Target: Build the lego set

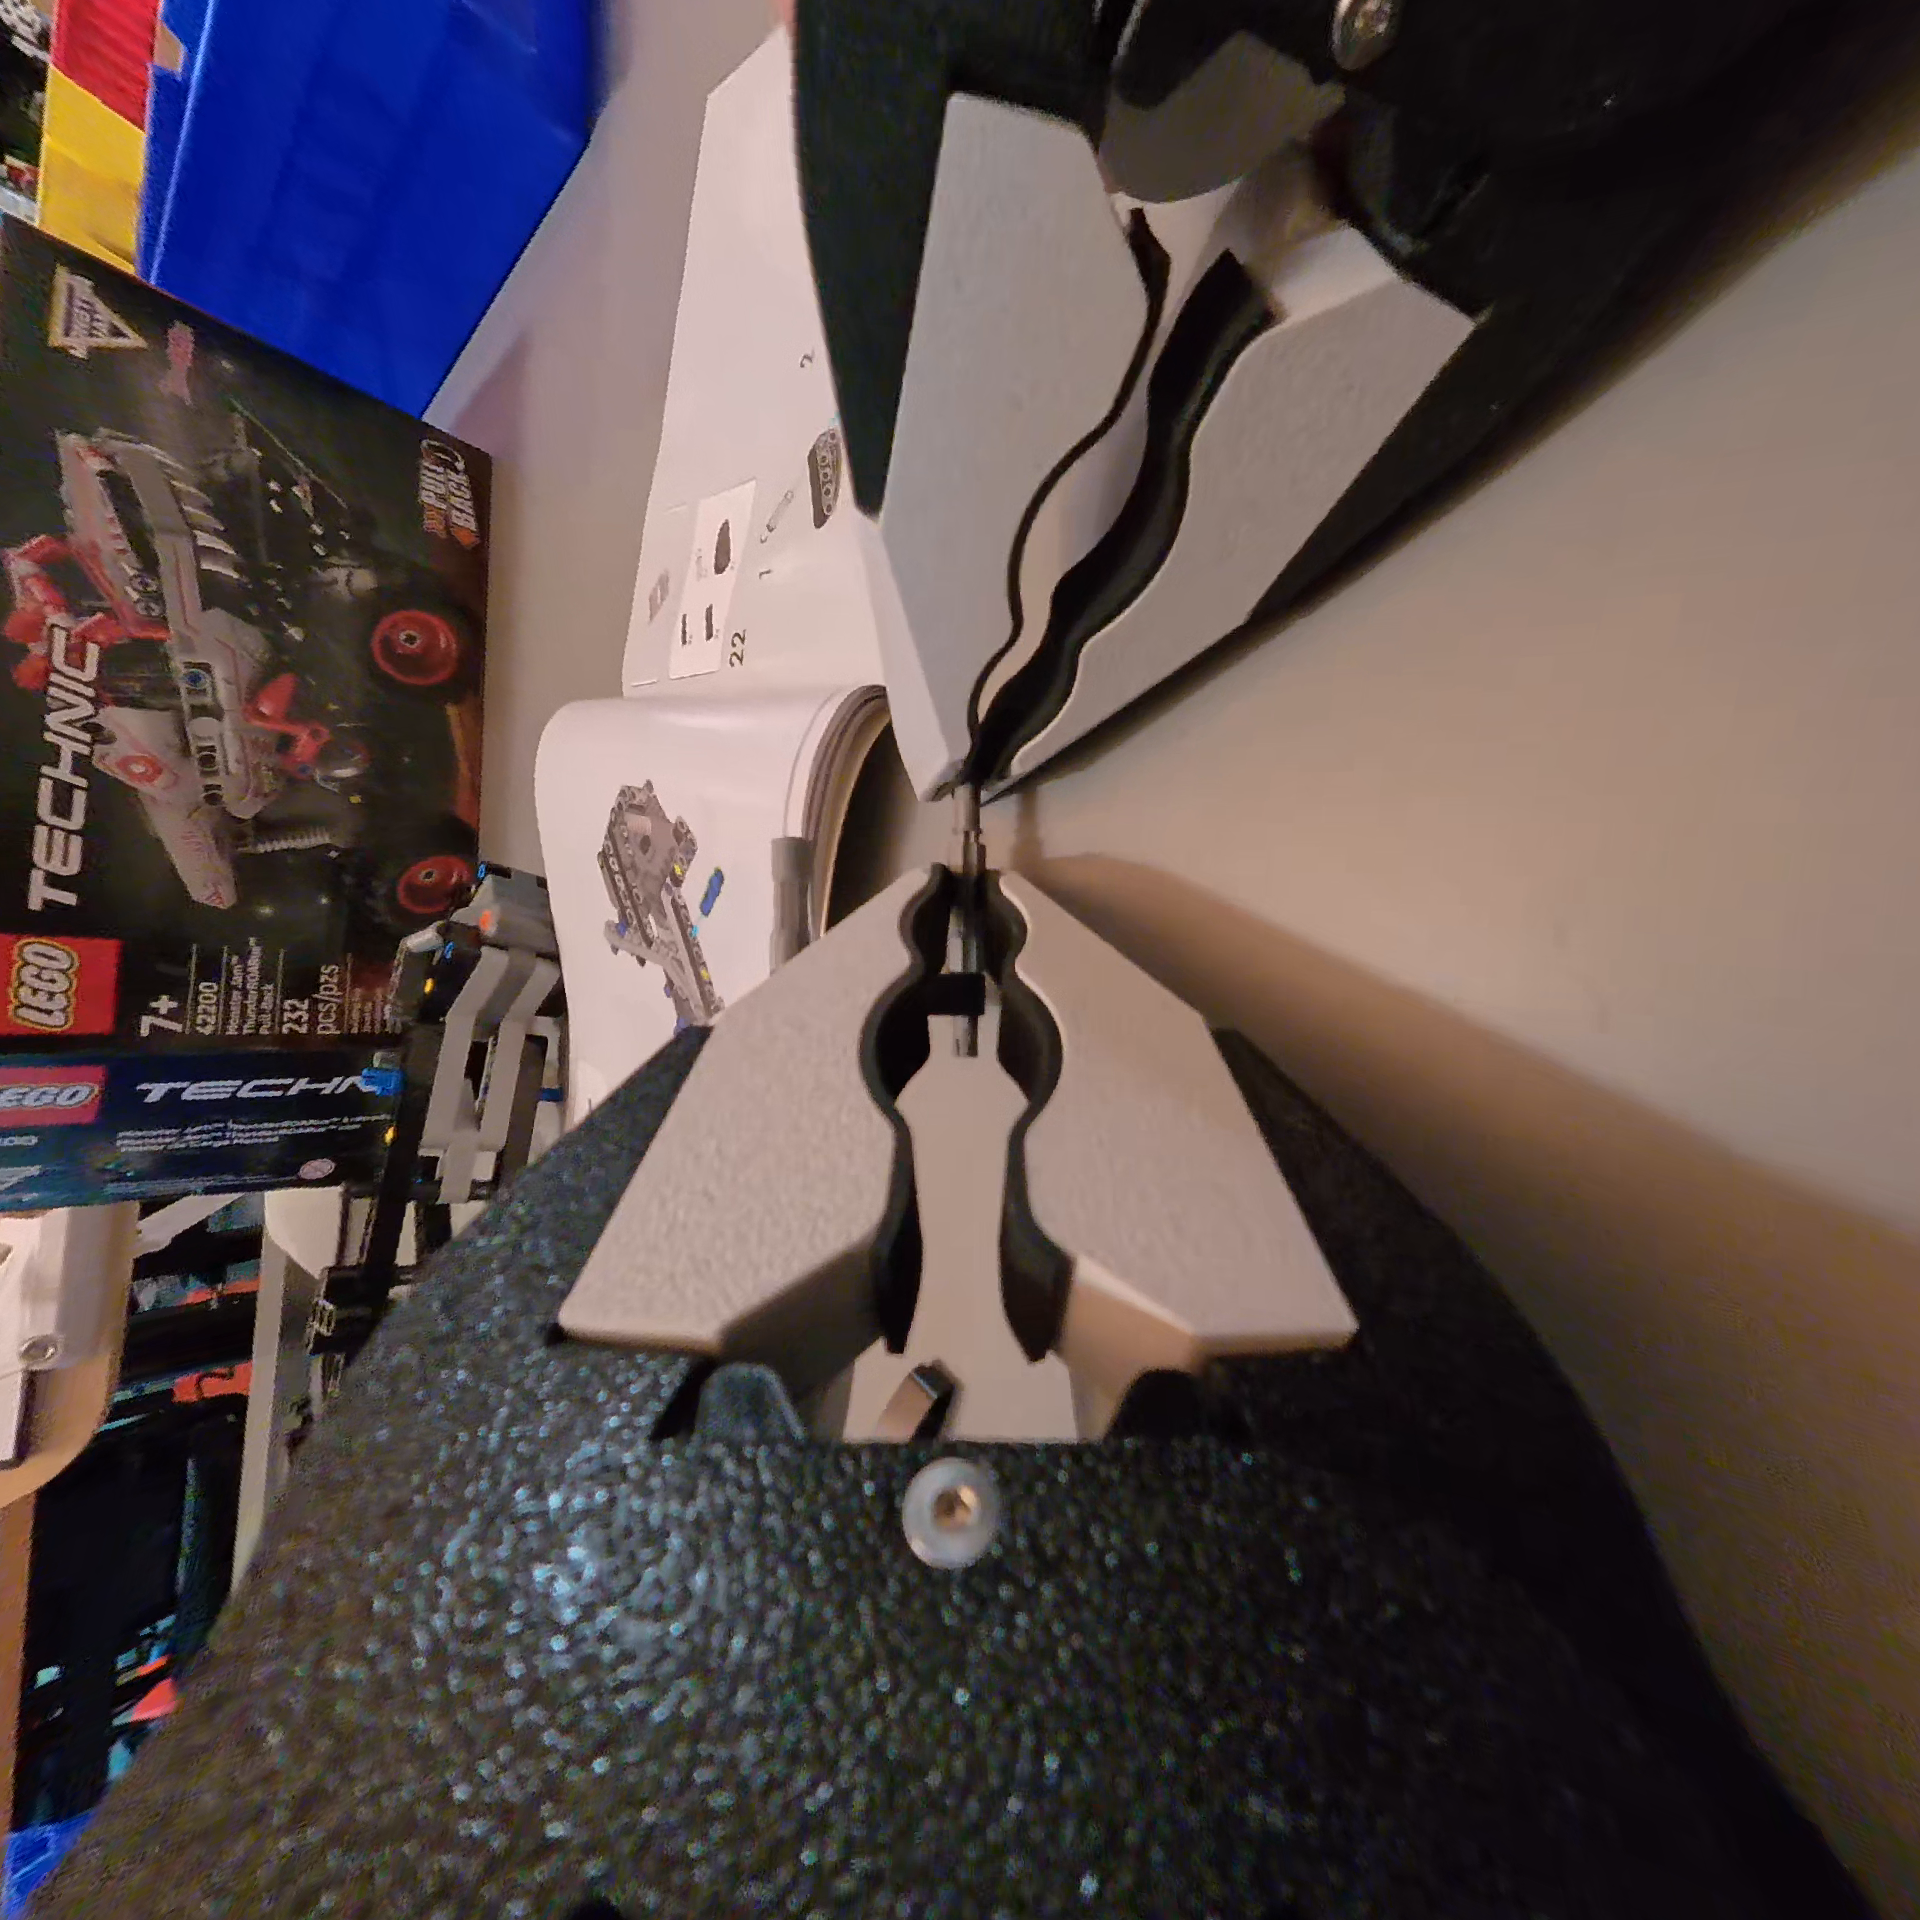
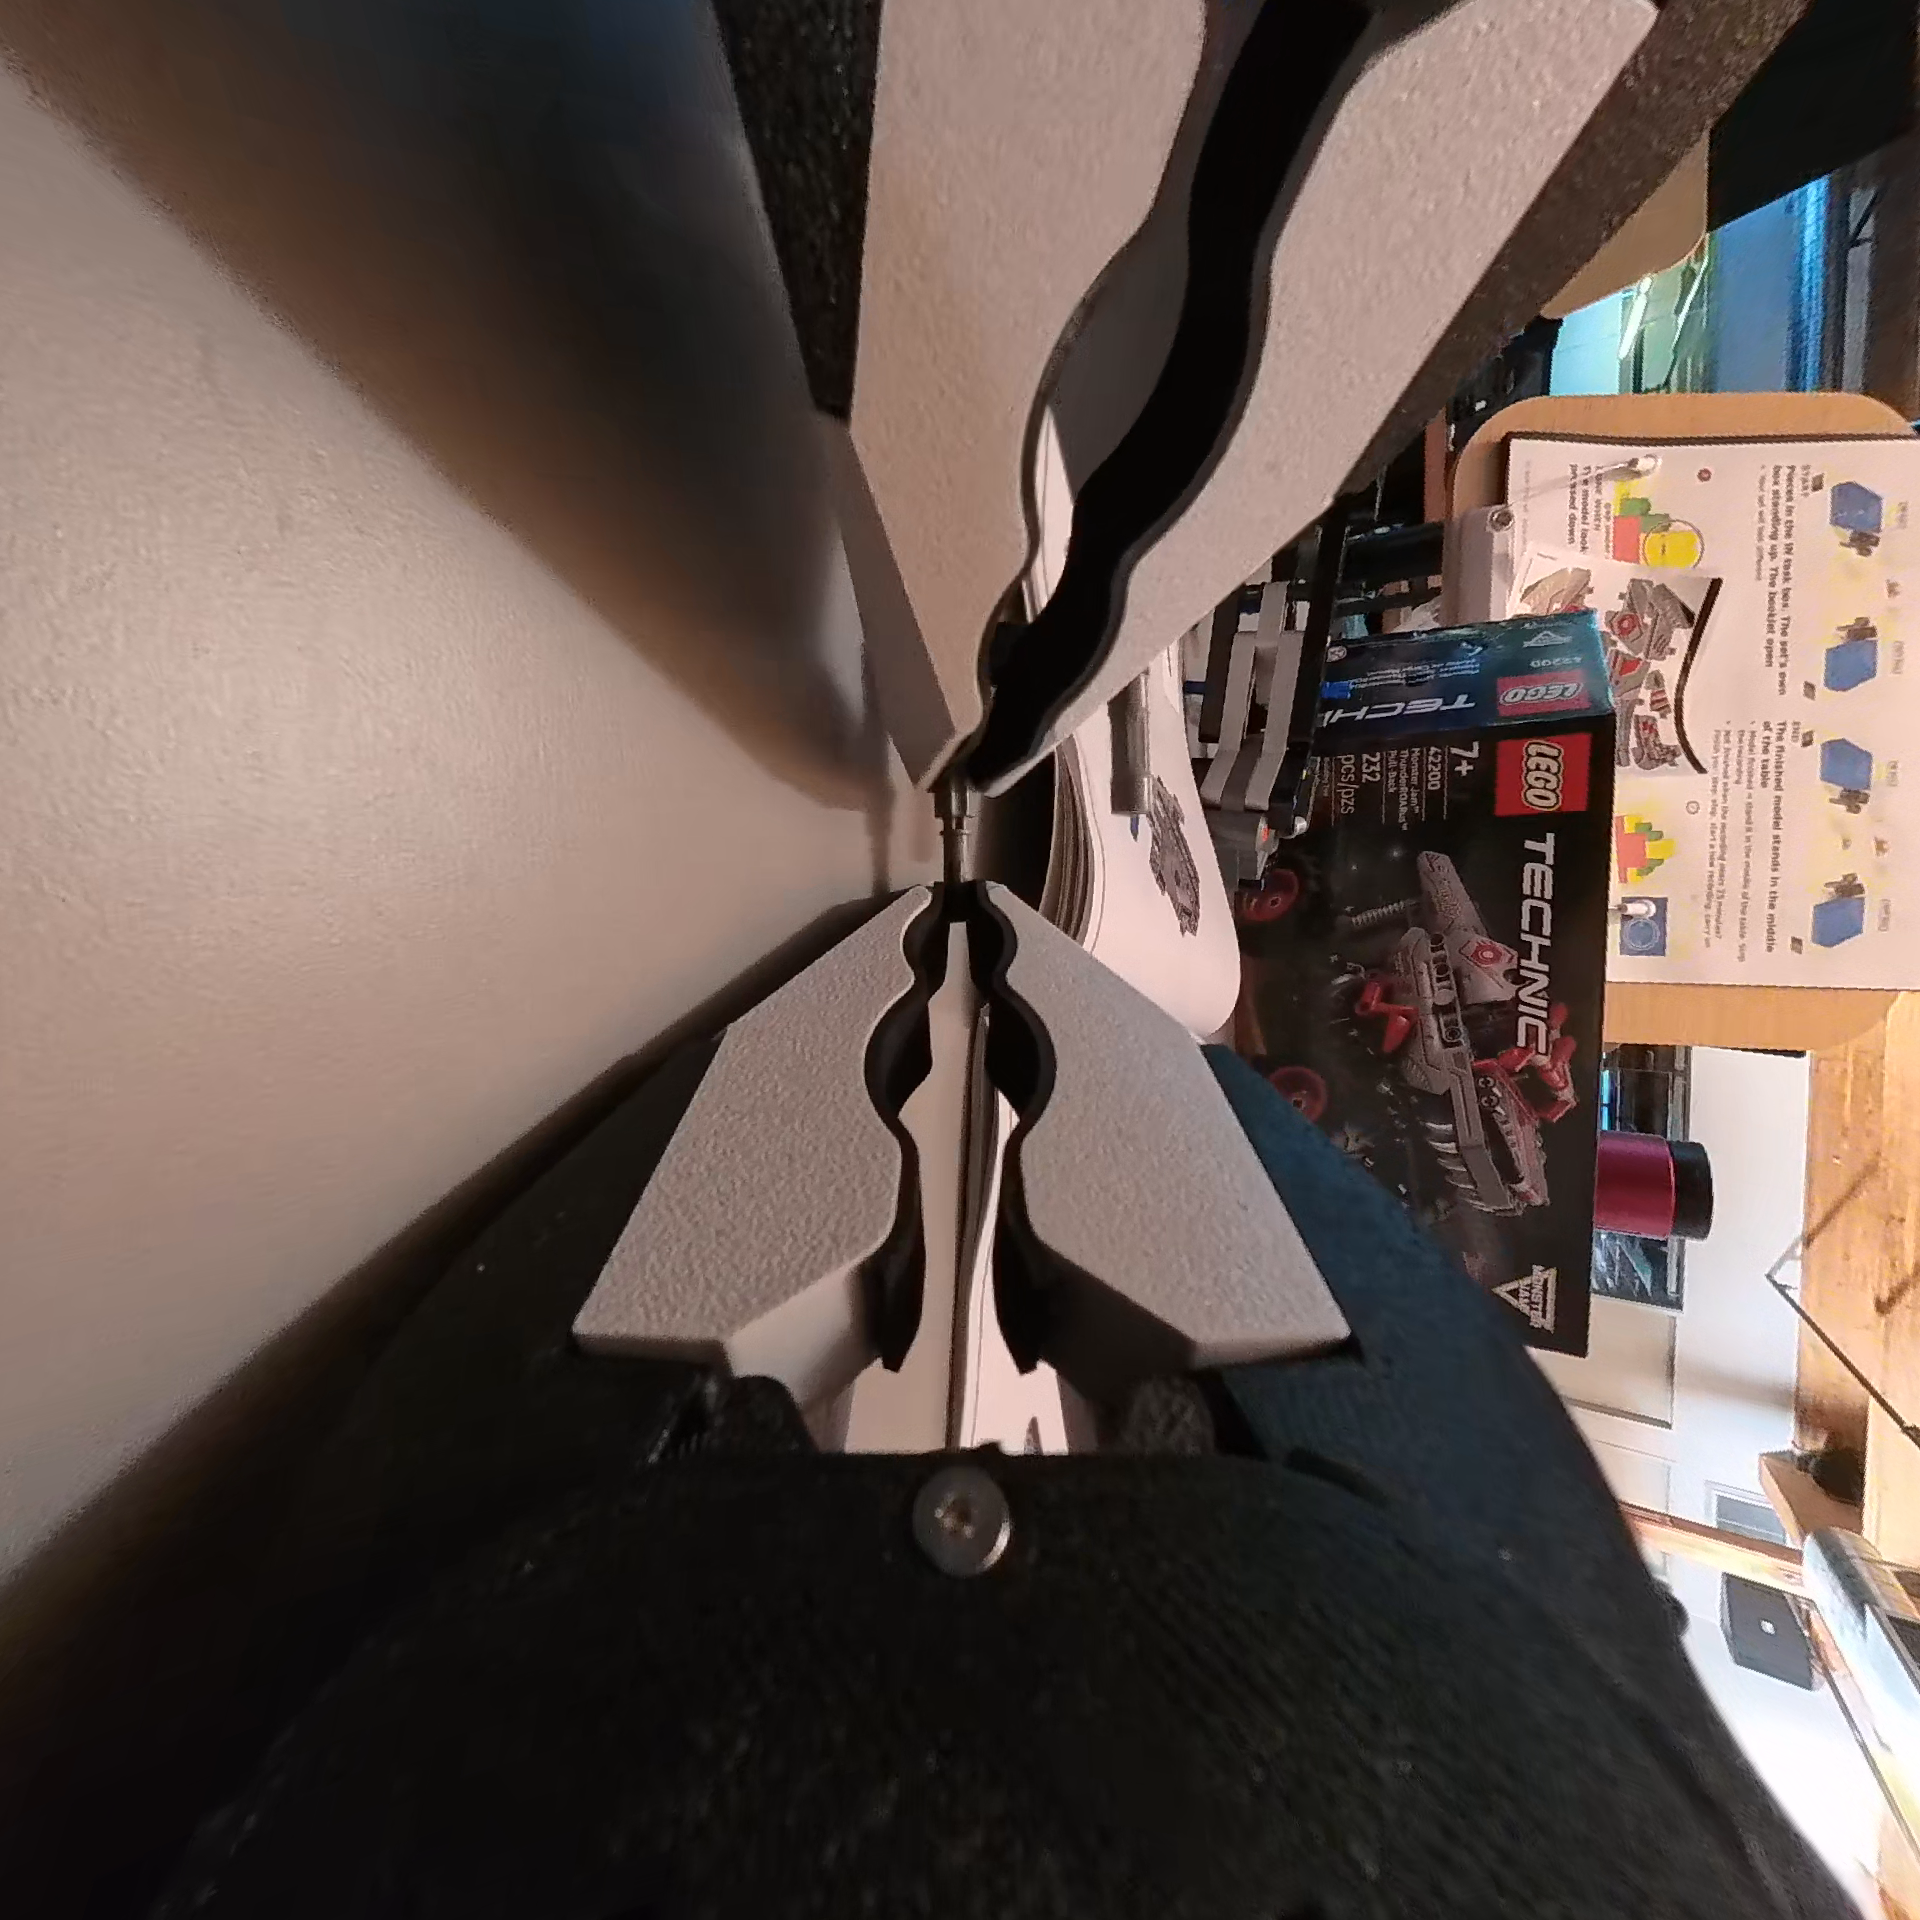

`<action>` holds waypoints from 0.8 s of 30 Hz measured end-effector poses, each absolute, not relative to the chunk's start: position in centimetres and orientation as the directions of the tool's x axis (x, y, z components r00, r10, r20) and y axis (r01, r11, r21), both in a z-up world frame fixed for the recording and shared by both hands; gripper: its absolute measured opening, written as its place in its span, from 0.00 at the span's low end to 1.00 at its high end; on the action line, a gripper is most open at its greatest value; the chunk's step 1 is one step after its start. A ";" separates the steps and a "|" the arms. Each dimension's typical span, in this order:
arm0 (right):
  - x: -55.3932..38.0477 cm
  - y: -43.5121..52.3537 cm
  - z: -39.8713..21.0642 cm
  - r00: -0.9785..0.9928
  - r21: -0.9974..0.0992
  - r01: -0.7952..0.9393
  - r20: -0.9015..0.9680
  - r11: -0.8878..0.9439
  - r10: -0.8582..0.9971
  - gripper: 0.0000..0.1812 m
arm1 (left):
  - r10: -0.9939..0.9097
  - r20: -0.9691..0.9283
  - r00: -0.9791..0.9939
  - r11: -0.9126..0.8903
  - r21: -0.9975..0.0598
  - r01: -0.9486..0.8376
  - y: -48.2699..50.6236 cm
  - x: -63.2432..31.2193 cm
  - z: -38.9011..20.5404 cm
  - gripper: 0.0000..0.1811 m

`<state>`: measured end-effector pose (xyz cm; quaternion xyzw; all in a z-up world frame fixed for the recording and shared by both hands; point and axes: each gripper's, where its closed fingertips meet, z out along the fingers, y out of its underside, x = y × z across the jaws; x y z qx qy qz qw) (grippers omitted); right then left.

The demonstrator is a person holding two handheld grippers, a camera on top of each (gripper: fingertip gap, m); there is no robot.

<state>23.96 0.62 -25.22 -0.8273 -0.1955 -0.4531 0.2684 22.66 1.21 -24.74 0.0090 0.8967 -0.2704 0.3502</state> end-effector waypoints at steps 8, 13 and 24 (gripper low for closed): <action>24.1 0.6 -25.2 0.507 -0.259 0.562 0.858 -0.785 0.080 0.01 | -0.204 -0.607 -0.768 0.840 -0.512 0.182 0.9 22.6 -24.6 0.02; 24.1 0.6 -25.1 0.502 -0.269 0.568 0.862 -0.778 0.069 0.00 | -0.211 -0.609 -0.765 0.834 -0.520 0.184 0.9 22.7 -24.5 0.02; 24.1 0.8 -21.8 0.541 -0.521 0.561 0.819 -0.643 -0.193 0.09 | -0.336 -0.545 -0.768 0.790 -0.607 0.085 2.0 23.2 -22.8 0.02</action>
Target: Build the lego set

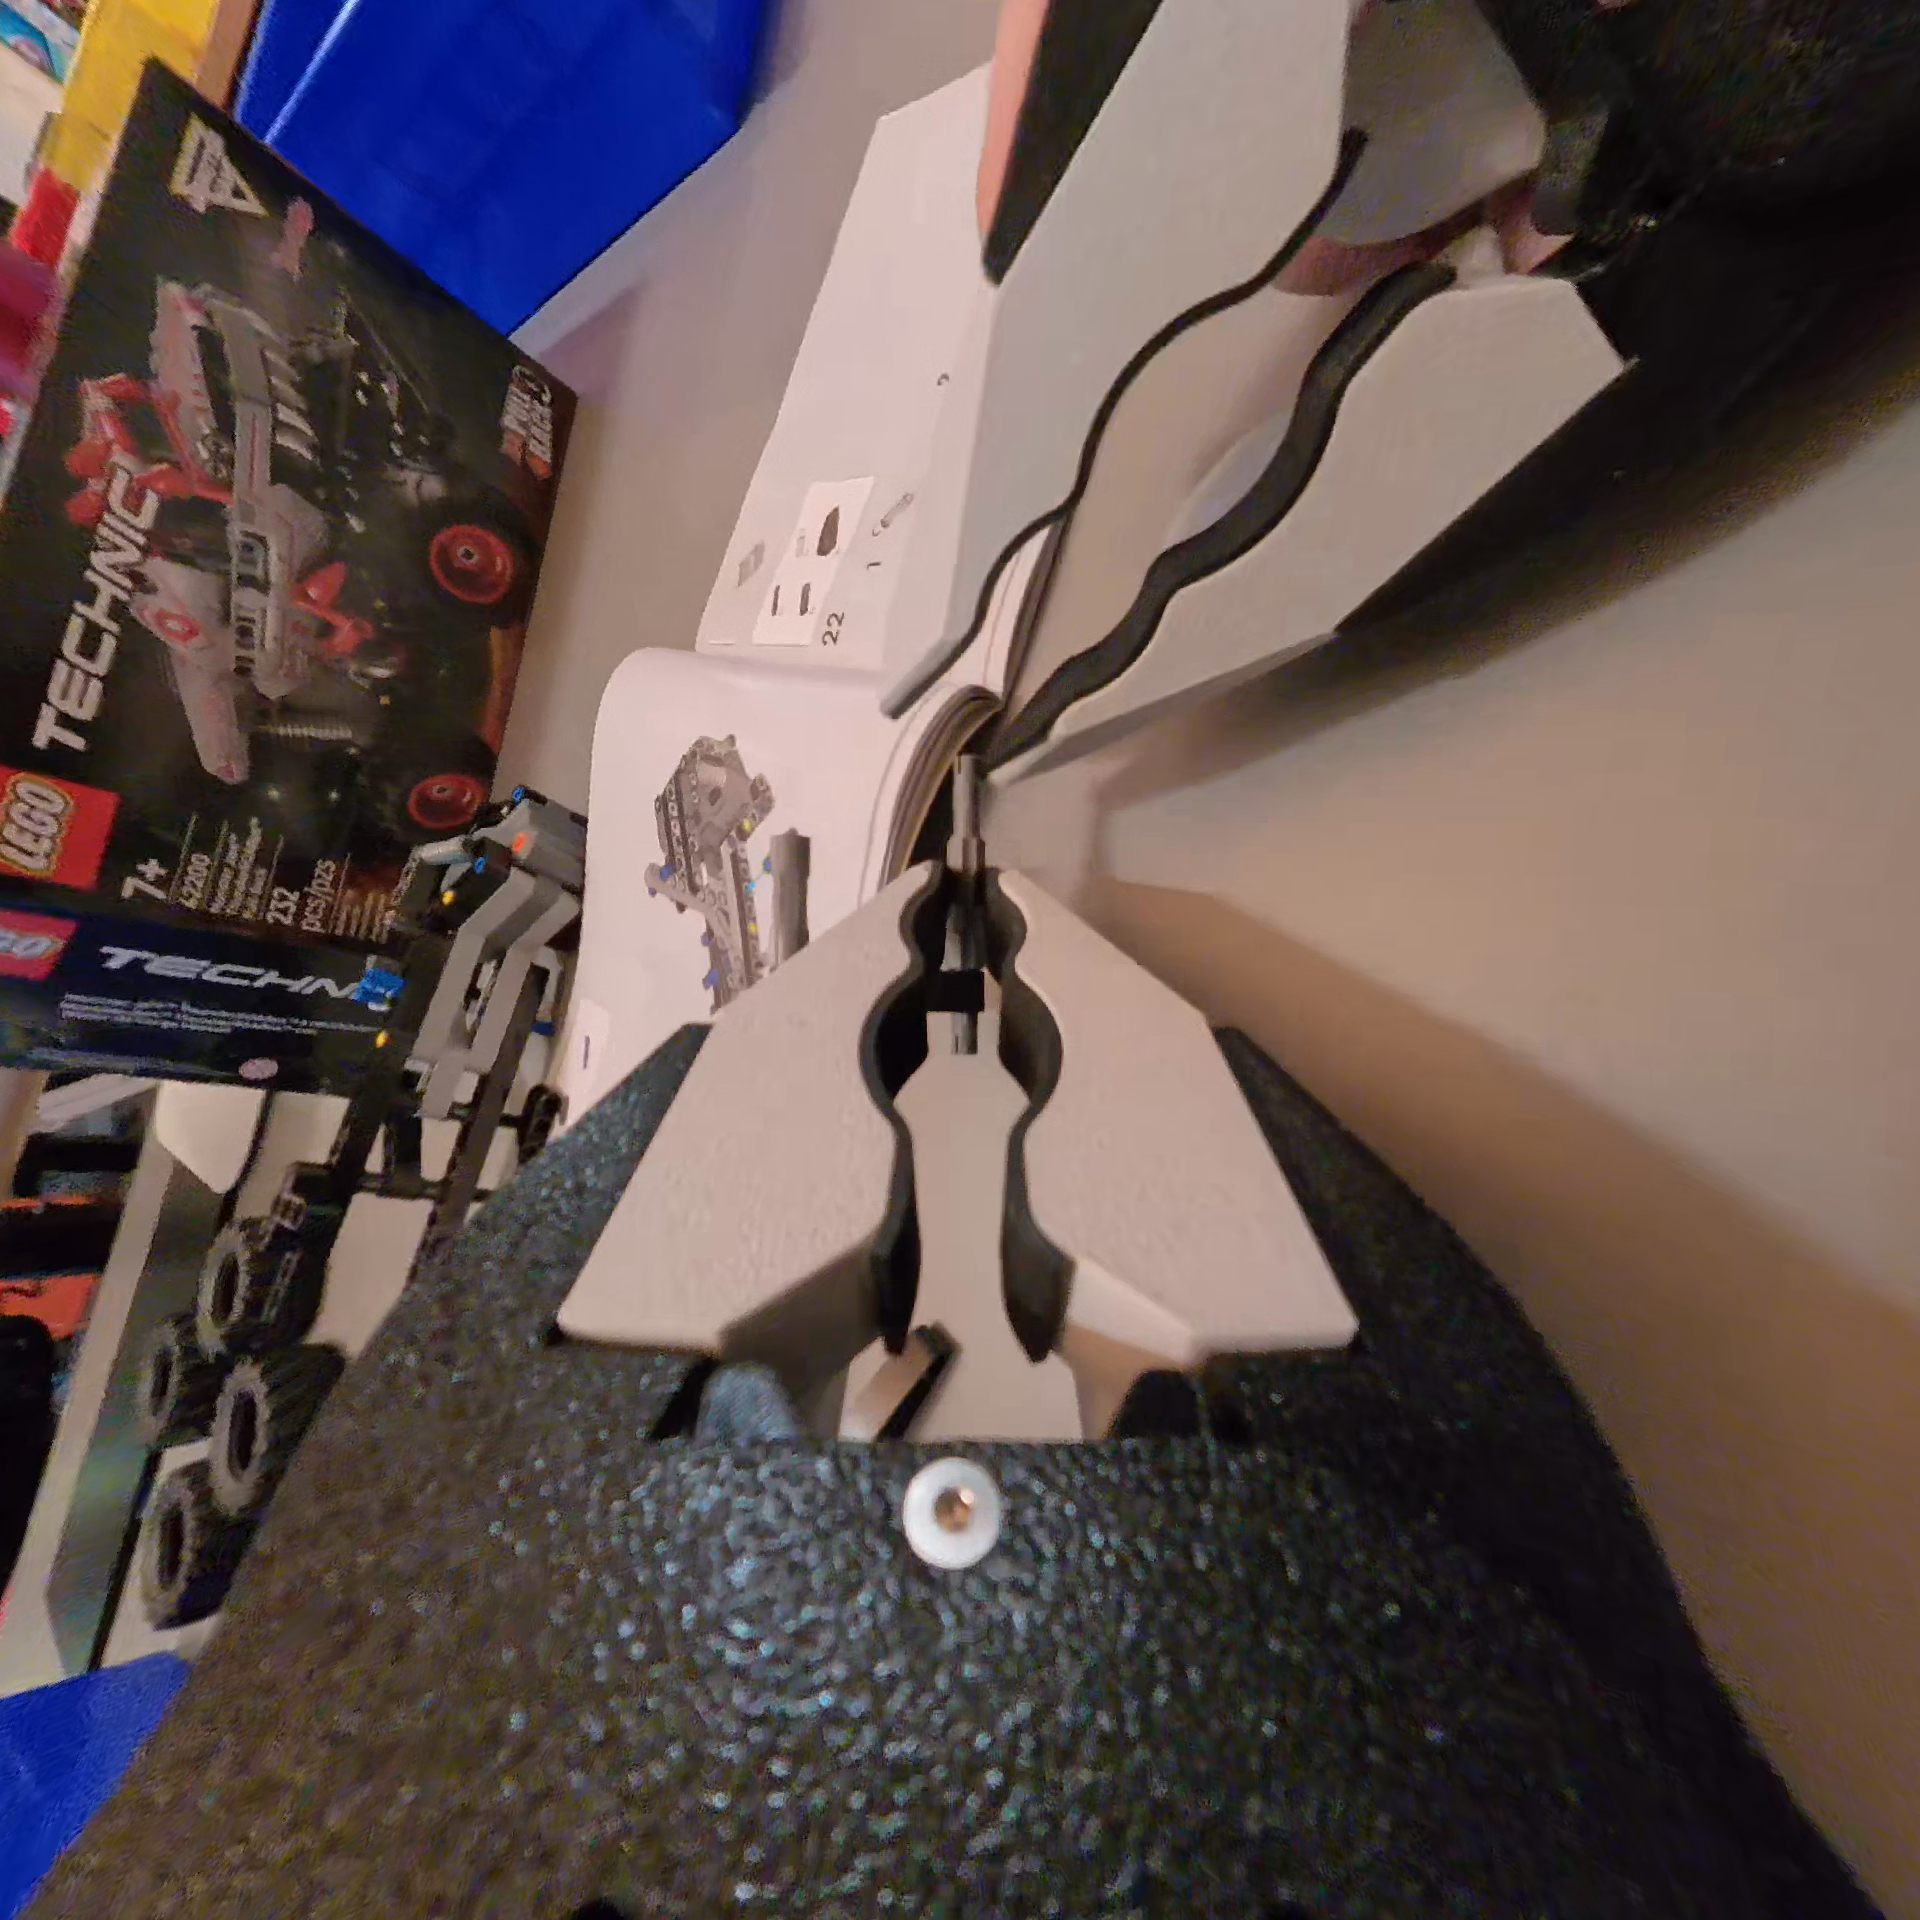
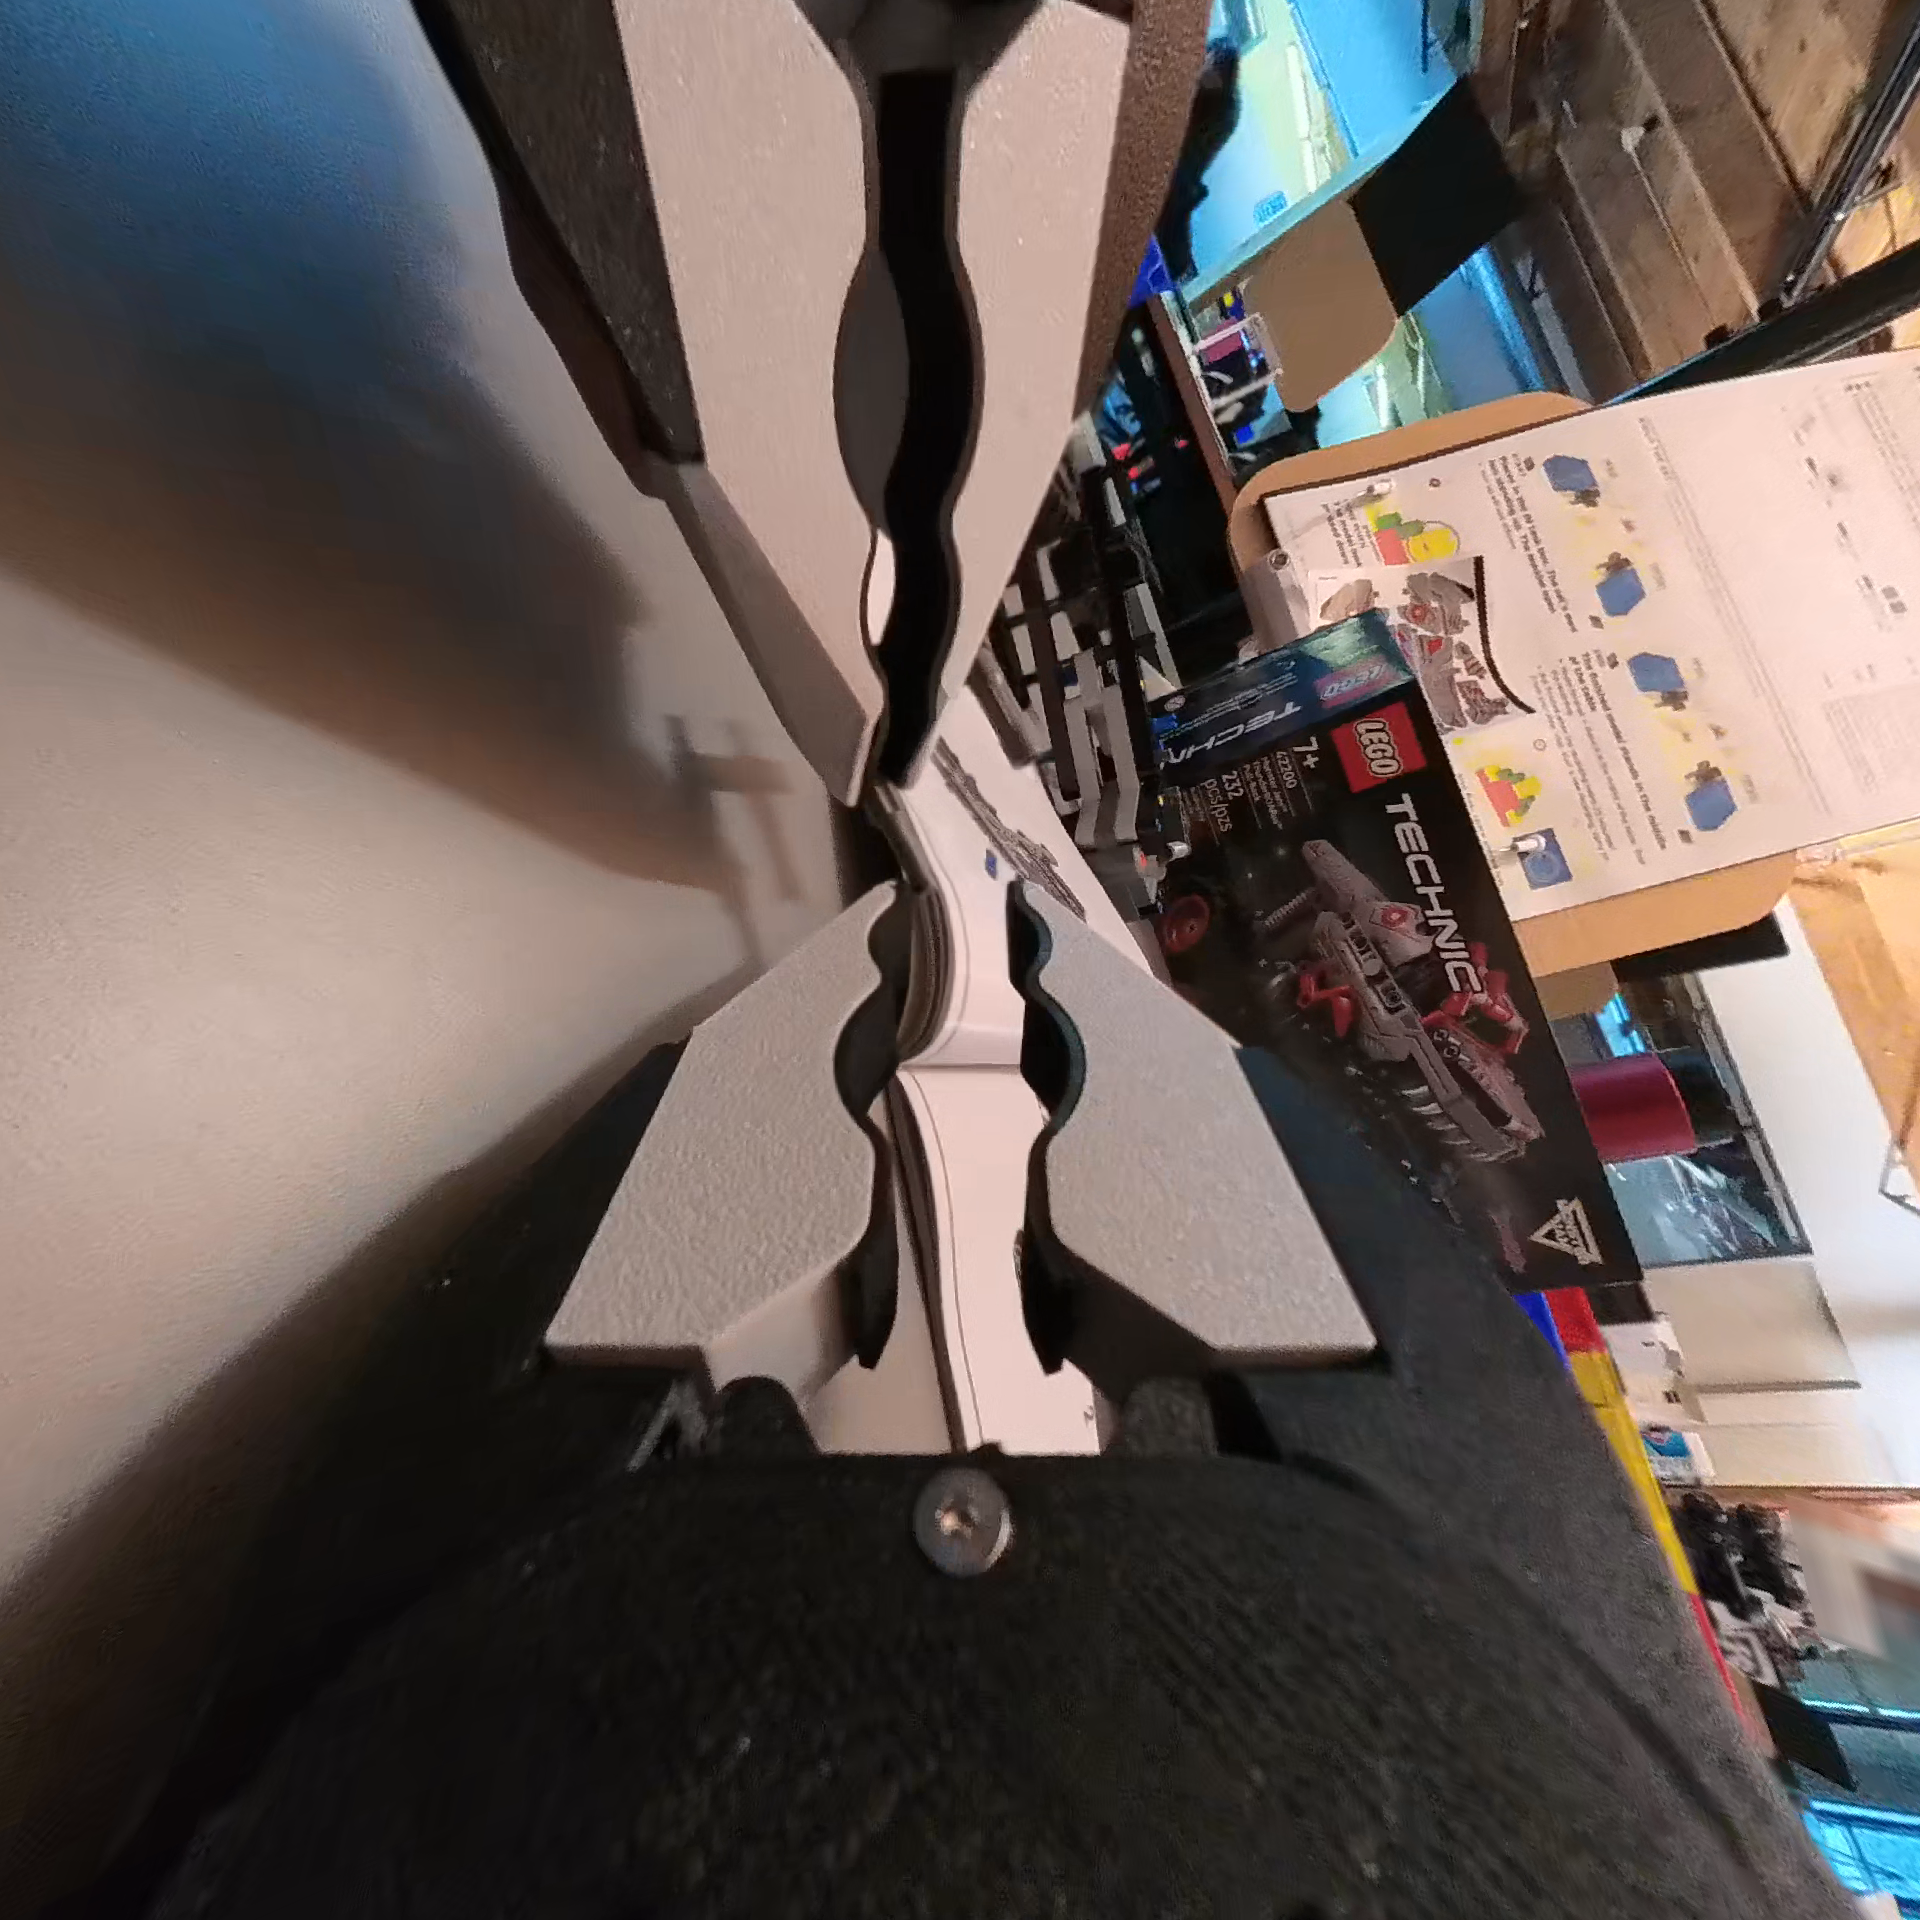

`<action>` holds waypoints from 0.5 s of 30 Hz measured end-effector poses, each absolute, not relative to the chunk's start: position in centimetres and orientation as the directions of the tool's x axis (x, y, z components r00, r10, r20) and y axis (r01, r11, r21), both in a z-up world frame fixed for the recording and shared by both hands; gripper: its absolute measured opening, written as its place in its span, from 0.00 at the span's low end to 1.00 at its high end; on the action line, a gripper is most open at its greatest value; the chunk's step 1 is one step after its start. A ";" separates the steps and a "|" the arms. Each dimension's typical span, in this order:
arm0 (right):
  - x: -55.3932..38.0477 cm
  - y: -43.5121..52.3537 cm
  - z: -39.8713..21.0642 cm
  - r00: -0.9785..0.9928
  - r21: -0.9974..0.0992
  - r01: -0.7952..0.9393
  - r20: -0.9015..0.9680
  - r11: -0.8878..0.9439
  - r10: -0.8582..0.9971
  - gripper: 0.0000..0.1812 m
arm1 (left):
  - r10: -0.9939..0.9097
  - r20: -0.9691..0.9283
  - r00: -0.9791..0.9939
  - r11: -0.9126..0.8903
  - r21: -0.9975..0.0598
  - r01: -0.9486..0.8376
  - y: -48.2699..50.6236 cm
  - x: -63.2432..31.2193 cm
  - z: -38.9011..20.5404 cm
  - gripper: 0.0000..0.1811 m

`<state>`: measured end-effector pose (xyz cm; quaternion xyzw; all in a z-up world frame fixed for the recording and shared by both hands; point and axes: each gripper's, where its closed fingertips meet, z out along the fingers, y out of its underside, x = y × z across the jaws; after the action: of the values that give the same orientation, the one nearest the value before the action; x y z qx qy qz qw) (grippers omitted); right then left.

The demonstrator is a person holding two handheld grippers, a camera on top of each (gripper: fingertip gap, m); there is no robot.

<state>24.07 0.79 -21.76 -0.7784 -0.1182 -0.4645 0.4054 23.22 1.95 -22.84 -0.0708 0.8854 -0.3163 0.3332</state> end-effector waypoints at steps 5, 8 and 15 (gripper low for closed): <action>24.3 0.8 -22.3 0.465 -0.416 0.585 0.875 -0.696 -0.133 0.07 | -0.343 -0.504 -0.793 0.787 -0.615 0.051 2.1 23.0 -23.1 0.02; 24.2 0.9 -22.8 0.446 -0.370 0.593 0.890 -0.715 -0.091 0.07 | -0.340 -0.506 -0.793 0.797 -0.602 0.042 2.1 23.0 -23.6 0.02; 24.3 1.0 -22.8 0.402 -0.310 0.604 0.914 -0.734 -0.055 0.01 | -0.360 -0.479 -0.800 0.778 -0.628 0.026 1.9 23.0 -23.1 0.02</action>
<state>24.28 0.97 -22.85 -0.7743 -0.1773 -0.5172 0.3186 22.99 1.88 -23.08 -0.0934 0.8932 -0.3199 0.3018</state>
